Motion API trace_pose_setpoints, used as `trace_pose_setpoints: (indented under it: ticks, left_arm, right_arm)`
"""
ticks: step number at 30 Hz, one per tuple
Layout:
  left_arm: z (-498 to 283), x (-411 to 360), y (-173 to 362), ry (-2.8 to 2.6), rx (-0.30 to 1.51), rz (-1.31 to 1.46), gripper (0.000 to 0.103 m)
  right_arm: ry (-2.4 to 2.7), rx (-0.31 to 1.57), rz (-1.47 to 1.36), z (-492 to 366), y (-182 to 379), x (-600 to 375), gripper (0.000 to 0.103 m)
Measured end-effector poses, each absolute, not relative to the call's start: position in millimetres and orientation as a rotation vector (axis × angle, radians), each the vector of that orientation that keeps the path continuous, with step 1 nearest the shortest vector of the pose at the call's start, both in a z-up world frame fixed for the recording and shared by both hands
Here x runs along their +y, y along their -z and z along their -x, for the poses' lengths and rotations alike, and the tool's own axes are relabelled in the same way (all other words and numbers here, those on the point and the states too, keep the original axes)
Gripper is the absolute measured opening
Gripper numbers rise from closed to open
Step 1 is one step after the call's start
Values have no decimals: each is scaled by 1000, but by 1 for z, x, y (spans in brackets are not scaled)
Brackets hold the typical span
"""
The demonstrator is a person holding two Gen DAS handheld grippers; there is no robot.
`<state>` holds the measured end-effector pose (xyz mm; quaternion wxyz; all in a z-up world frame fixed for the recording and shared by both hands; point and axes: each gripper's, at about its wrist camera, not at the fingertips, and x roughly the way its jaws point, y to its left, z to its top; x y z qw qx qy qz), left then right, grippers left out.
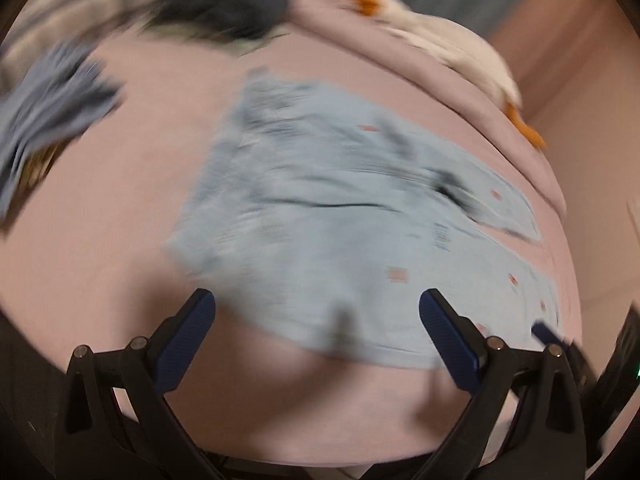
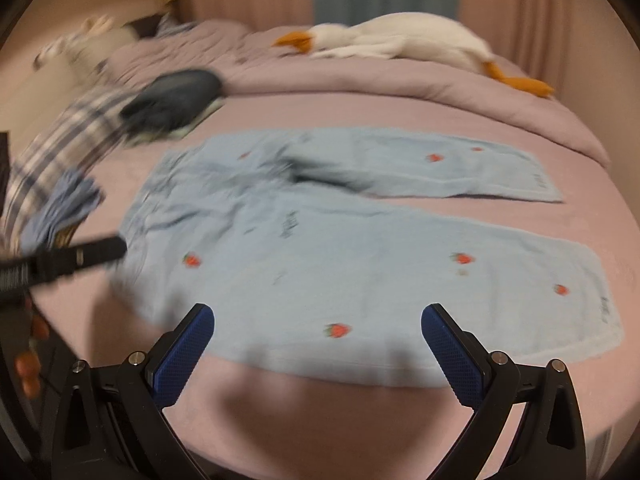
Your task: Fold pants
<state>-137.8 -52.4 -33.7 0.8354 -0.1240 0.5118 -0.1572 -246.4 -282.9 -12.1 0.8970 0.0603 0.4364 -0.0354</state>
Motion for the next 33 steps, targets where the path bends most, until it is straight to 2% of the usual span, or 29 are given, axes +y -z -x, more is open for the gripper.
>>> trace_pose_setpoints:
  ticks: [5, 10, 11, 13, 14, 16, 17, 18, 20, 21, 26, 29, 31, 32, 33]
  left_arm:
    - [128, -3, 70, 260, 1165, 485, 101]
    - [118, -9, 69, 302, 1076, 523, 100]
    - [114, -9, 71, 296, 1058, 525, 97]
    - [103, -13, 71, 268, 1027, 490, 73]
    - [98, -16, 72, 264, 1032, 474, 36]
    - [88, -13, 78, 285, 1056, 498, 32]
    - [84, -12, 78, 301, 1048, 503, 29]
    - [82, -12, 76, 313, 1040, 491, 28]
    - [81, -5, 68, 332, 1001, 483, 26]
    - [83, 0, 62, 336, 978, 478, 26]
    - [91, 12, 38, 317, 861, 381, 26]
    - [87, 4, 59, 305, 964, 258, 29]
    - [93, 3, 69, 301, 1002, 184, 36]
    - [97, 5, 68, 303, 1005, 158, 38]
    - [101, 8, 65, 303, 997, 144, 45]
  right_arm:
    - [-101, 933, 18, 238, 36, -239, 103]
    - [-204, 892, 205, 225, 55, -193, 103]
    - [-206, 878, 262, 223, 60, -184, 102]
    - [-216, 853, 375, 223, 67, -171, 92]
    - [-214, 831, 423, 222, 71, -162, 84]
    - [-228, 785, 499, 219, 74, -152, 75]
    - [-230, 765, 537, 216, 75, -147, 64]
    - [-229, 772, 566, 211, 76, -144, 45]
    - [-223, 793, 592, 195, 76, -134, 17]
    - [-215, 801, 586, 192, 72, -131, 15]
    - [-251, 774, 528, 199, 44, -114, 13]
    - [-294, 788, 537, 202, 55, -98, 13]
    - [-297, 882, 548, 198, 71, -95, 15]
    - [-299, 881, 533, 202, 71, -97, 18]
    - [-317, 880, 515, 205, 67, -100, 25]
